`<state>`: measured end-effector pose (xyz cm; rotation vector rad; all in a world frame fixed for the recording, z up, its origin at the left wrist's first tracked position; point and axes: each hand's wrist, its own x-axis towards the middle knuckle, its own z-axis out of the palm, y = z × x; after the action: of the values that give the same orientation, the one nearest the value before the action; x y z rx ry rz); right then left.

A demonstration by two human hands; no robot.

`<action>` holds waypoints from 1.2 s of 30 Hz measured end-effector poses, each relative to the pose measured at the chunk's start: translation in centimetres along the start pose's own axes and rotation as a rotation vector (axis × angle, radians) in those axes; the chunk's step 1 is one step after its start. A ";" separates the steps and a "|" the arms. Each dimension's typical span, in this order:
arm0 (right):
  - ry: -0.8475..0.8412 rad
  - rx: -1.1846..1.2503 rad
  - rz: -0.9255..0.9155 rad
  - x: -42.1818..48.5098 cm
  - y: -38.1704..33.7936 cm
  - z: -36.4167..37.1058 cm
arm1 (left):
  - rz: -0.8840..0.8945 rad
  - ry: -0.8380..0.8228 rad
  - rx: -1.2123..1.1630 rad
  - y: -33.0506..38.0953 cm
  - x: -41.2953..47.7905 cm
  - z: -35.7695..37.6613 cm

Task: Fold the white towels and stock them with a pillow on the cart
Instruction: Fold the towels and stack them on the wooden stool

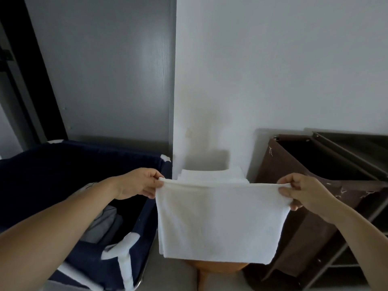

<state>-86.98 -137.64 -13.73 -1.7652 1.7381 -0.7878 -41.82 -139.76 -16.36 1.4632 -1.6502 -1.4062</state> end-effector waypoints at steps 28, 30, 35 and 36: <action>0.304 0.061 0.487 30.4 17.3 18.2 | -0.276 0.549 0.170 -14.6 37.7 6.0; 0.296 0.055 0.535 30.4 17.8 19.0 | -0.337 0.503 0.199 -15.7 38.0 6.7; 0.287 0.157 0.528 29.9 17.6 18.7 | -0.345 0.541 0.235 -16.0 38.2 7.4; 0.266 0.180 0.540 29.7 17.6 18.5 | -0.311 0.544 0.339 -16.3 37.9 7.4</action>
<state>-85.66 -168.23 -38.14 -1.0305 2.1056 -0.9246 -52.63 -170.36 -42.95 2.1390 -1.3853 -0.7711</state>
